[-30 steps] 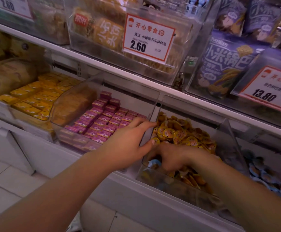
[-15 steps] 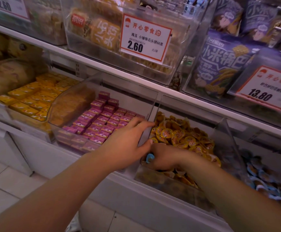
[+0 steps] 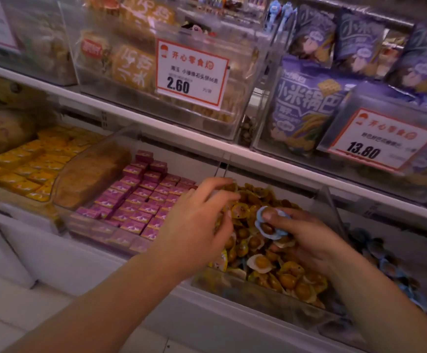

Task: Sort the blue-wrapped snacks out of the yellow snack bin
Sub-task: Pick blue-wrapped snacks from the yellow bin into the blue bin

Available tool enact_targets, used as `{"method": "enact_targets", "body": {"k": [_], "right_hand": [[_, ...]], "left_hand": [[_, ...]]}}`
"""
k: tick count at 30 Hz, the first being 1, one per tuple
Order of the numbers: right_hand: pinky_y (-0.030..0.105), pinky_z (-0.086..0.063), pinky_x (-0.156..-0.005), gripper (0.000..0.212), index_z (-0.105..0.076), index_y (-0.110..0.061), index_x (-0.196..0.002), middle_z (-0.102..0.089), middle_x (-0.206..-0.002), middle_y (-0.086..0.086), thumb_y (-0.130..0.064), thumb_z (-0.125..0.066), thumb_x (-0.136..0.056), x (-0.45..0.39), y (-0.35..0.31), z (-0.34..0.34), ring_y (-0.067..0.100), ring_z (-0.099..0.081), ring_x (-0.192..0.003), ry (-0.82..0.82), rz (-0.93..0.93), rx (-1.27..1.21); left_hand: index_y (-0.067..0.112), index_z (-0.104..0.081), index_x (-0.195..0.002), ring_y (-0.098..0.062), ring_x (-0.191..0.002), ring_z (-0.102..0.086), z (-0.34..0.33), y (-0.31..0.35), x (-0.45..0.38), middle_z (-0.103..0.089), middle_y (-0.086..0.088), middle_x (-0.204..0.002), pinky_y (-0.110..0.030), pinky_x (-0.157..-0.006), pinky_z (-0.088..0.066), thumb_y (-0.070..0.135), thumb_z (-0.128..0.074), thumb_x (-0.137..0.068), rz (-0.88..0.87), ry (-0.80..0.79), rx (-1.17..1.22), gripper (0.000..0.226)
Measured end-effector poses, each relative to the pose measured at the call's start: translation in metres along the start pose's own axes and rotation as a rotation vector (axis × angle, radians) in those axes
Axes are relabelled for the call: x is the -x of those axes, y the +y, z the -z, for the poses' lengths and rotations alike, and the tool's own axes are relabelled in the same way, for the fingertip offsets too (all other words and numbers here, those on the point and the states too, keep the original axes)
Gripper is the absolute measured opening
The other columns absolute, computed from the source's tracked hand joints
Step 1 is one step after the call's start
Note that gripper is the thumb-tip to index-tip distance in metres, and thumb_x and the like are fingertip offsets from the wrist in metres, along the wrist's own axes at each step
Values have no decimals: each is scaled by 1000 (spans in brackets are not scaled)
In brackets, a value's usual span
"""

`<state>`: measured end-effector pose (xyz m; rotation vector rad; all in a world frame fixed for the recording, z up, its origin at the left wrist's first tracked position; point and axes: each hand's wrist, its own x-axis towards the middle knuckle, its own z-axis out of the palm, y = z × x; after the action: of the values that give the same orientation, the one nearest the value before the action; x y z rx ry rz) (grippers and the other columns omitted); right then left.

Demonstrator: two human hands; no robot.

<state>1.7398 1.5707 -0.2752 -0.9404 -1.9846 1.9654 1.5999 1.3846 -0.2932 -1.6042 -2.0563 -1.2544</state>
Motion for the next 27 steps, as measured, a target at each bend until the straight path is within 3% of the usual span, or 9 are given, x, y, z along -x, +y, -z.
{"method": "enact_targets", "body": {"k": [3, 5, 7, 10, 12, 16, 22, 24, 27], "right_hand": [[29, -53, -59, 25, -74, -9, -102, -74, -95, 8, -28, -65, -87, 12, -5, 13, 15, -72, -78, 14, -50, -274], [38, -55, -72, 27, -76, -8, -103, -73, -105, 11, -27, -65, -88, 18, 1, 17, 21, -71, -83, 12, -76, -377], [35, -56, -64, 28, -78, -9, -101, -71, -99, 13, -28, -67, -84, 24, 7, 16, 22, -68, -72, -33, -98, -451], [30, -56, -51, 35, -73, -5, -109, -73, -103, 19, -28, -62, -84, 27, 10, 17, 21, -68, -65, -57, -128, -484], [34, -60, -56, 34, -69, -3, -114, -71, -109, 23, -23, -55, -91, 28, 11, 22, 24, -70, -71, -84, -123, -520], [46, -56, -79, 28, -68, -2, -114, -70, -114, 22, -17, -49, -100, 29, 15, 25, 31, -68, -92, -78, -54, -530], [42, -54, -94, 21, -67, -31, -107, -72, -110, 3, -21, -50, -102, 31, 15, 31, 22, -69, -102, 227, 135, 85], [39, -60, -79, 23, -67, -24, -110, -74, -104, 5, -15, -47, -103, 32, 17, 29, 21, -73, -91, 266, 95, -152], [39, -58, -68, 29, -68, -7, -116, -73, -102, 15, -25, -51, -100, 36, 15, 24, 25, -69, -82, 57, -49, -662]], "left_hand": [[34, -53, -130, 0, -117, -52, -22, 27, -1, -44, 20, -135, -21, -95, -46, 35, -51, -92, 9, -12, 161, 38], [48, -34, -140, 5, -122, -46, -42, 39, -3, -35, 27, -139, -20, -97, -46, 45, -54, -88, 114, -63, 281, 56], [55, -20, -145, 6, -129, -40, -60, 41, -7, -27, 27, -146, -22, -102, -45, 47, -62, -84, 142, -136, 297, 74], [43, -39, -145, 7, -134, -36, -75, 36, -18, -35, 23, -145, -22, -111, -36, 32, -69, -88, 52, -289, 293, 66], [32, -55, -137, 5, -129, -44, -79, 32, -22, -50, 19, -136, -21, -110, -36, 22, -72, -86, 52, -303, 343, 55], [26, -68, -122, 0, -120, -55, -84, 30, -27, -64, 14, -123, -21, -102, -43, 17, -74, -80, 49, -192, 326, 43], [38, -73, -102, 8, -95, -65, -90, 33, -32, -70, 25, -99, -5, -80, -46, 12, -80, -79, 170, 2, 321, 35], [46, -73, -95, 5, -87, -68, -89, 39, -32, -72, 24, -94, -5, -74, -48, 12, -78, -81, 276, 72, 438, 37], [46, -70, -104, 3, -90, -69, -90, 52, -28, -72, 22, -99, -8, -75, -50, 14, -75, -85, 257, 66, 451, 38]]}}
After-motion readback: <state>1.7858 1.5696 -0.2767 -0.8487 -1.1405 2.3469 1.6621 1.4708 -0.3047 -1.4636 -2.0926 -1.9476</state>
